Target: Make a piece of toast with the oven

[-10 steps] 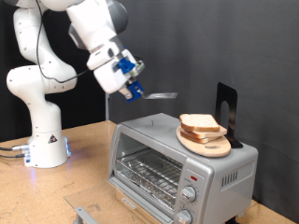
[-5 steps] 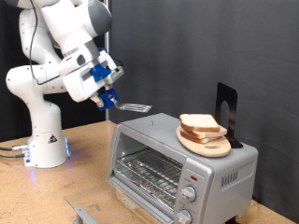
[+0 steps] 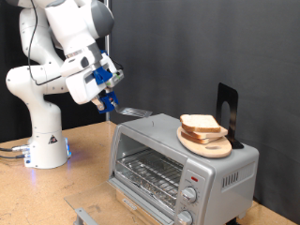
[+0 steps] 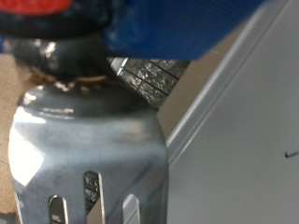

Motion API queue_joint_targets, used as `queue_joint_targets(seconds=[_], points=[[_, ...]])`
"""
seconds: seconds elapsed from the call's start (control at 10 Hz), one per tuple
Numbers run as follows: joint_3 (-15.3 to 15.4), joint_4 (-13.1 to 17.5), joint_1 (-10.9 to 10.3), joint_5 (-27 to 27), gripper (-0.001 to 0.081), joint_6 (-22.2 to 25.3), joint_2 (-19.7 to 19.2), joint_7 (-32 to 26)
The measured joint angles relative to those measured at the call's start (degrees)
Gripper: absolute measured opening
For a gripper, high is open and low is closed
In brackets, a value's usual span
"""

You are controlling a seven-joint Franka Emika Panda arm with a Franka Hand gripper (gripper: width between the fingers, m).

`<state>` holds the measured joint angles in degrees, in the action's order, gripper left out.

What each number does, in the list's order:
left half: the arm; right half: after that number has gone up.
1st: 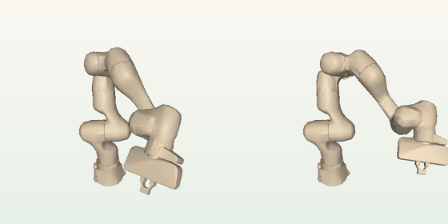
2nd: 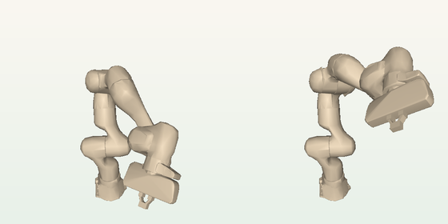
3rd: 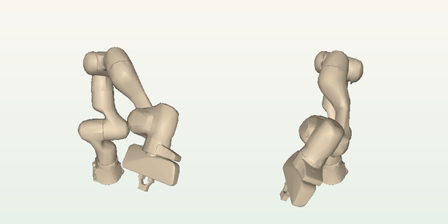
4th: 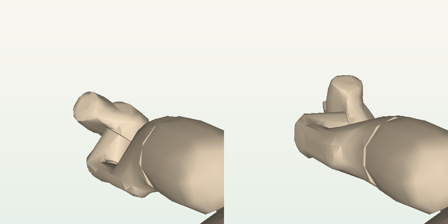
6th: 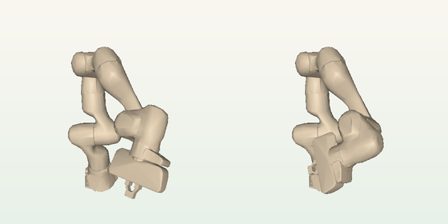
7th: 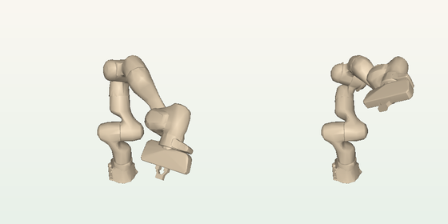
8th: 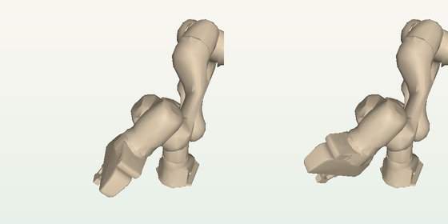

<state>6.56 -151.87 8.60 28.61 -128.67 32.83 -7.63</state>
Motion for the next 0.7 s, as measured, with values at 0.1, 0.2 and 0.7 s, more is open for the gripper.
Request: queue_joint_targets(seconds=[0.1,0.2,0.7], points=[[0.75,1.02,0.02,-1.55,0.044,-0.6,-1.58,0.15],[1.5,2.04,0.08,-2.77,0.044,-1.66,-3.3,0.42],[3.97,6.76,0.09,-3.9,0.0439,-5.28,-10.45,0.93]])
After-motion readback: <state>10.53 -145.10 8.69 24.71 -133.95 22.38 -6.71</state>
